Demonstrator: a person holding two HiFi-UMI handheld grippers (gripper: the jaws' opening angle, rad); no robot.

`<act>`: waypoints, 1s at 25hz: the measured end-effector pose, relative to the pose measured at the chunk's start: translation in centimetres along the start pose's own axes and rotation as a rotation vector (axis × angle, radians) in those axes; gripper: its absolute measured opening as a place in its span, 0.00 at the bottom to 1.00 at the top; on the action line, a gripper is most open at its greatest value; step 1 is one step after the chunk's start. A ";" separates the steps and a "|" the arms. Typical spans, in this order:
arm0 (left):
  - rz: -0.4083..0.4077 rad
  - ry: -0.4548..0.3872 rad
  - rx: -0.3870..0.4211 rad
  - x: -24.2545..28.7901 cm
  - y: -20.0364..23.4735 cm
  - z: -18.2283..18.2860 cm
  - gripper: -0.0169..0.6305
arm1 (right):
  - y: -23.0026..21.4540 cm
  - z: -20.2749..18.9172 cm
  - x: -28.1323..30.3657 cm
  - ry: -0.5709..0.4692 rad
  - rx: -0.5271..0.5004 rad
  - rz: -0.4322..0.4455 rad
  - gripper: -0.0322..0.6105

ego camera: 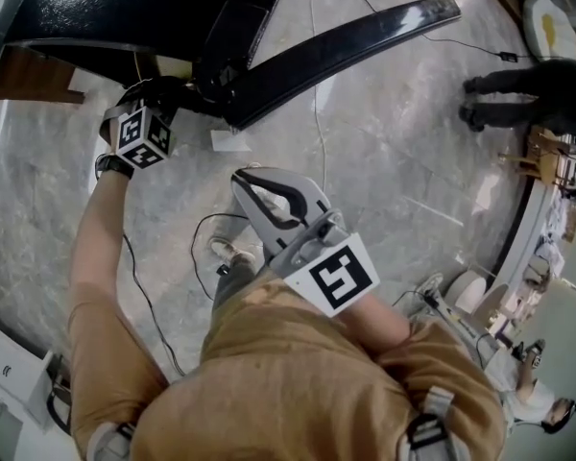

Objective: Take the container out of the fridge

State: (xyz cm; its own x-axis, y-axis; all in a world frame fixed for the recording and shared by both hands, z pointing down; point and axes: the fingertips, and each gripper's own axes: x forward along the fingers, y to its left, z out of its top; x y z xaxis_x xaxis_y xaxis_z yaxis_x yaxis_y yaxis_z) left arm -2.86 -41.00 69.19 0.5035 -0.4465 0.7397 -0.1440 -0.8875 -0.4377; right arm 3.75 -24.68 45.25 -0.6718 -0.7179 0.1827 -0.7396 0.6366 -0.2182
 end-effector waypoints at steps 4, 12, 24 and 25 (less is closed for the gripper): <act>0.018 -0.029 -0.038 -2.1 -0.8 0.5 0.06 | 1.0 0.3 -1.1 -0.015 -0.024 -0.029 0.06; 0.051 -0.074 -0.085 -6.1 -1.8 2.1 0.06 | 3.5 1.3 -2.8 -0.041 -0.063 -0.026 0.06; 0.075 -0.096 -0.127 -11.9 -4.6 2.3 0.06 | 7.6 3.7 -5.0 -0.092 -0.109 -0.018 0.06; 0.077 -0.098 -0.135 -12.3 -4.8 2.3 0.05 | 7.9 4.0 -5.3 -0.095 -0.114 -0.017 0.06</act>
State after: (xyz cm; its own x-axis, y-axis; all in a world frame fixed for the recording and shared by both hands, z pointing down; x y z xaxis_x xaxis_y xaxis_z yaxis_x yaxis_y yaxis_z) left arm -6.43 -30.97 61.02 0.5661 -0.5064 0.6505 -0.2951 -0.8612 -0.4137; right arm 1.63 -17.00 38.77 -0.6561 -0.7490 0.0926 -0.7545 0.6479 -0.1049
